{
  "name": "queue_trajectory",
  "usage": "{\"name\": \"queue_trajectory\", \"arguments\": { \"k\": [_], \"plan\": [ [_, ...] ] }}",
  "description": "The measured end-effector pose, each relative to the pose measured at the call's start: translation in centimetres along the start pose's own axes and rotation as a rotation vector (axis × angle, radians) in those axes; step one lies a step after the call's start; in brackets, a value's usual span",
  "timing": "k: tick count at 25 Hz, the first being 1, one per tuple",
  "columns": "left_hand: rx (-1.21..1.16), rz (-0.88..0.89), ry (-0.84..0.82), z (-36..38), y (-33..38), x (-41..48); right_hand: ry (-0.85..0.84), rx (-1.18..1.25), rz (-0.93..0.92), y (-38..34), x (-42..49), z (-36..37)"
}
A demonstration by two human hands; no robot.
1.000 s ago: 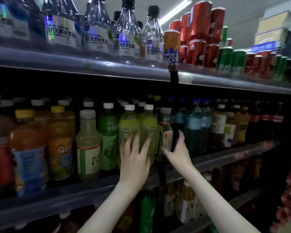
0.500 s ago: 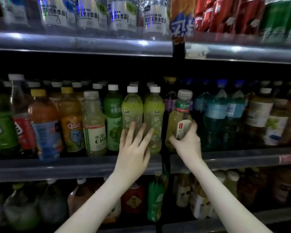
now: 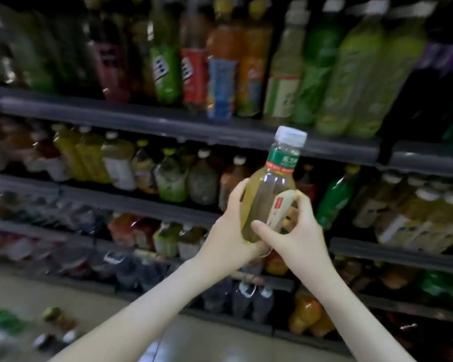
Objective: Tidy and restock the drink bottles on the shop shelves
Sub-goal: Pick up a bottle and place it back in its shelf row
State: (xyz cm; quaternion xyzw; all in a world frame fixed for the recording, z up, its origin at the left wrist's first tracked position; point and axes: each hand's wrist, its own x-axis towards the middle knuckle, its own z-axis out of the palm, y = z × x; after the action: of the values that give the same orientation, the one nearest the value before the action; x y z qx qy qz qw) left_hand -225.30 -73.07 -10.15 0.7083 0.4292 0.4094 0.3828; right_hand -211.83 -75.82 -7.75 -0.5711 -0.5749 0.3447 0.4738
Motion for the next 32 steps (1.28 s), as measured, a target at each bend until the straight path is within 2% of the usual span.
{"name": "queue_trajectory", "arguments": {
  "k": [3,7,12,15,20,24,29,32],
  "plan": [
    [-0.104,-0.287,0.054,-7.5,-6.2,-8.1,-0.25,0.049,0.249,1.2,-2.6,10.2],
    [-0.465,-0.558,0.146,-16.6,-12.2,-17.4,-0.635,0.22,0.494,1.1,-4.9,22.3],
    [-0.665,-0.676,0.204,-27.5,-17.4,-24.4,-0.924,0.221,0.549,-0.8,-5.4,36.3],
    [-0.615,-0.714,0.234,-35.0,-21.1,-26.6,-1.02,0.204,0.554,-1.9,-4.7,45.8],
    [-0.454,-0.812,0.242,-53.7,-28.3,-28.1,-1.066,0.241,0.504,-4.9,-1.3,64.4],
    [-0.225,-0.868,0.404,-70.6,-31.6,-29.7,-1.057,0.221,0.423,-11.7,2.2,78.5],
    [-0.112,-0.743,0.429,-87.3,-35.0,-29.0,-0.971,0.264,0.293,-20.8,6.2,93.0],
    [-0.046,-0.63,0.325,-96.3,-36.9,-26.3,-0.85,0.314,0.211,-25.1,8.7,99.9]
  ]
}}
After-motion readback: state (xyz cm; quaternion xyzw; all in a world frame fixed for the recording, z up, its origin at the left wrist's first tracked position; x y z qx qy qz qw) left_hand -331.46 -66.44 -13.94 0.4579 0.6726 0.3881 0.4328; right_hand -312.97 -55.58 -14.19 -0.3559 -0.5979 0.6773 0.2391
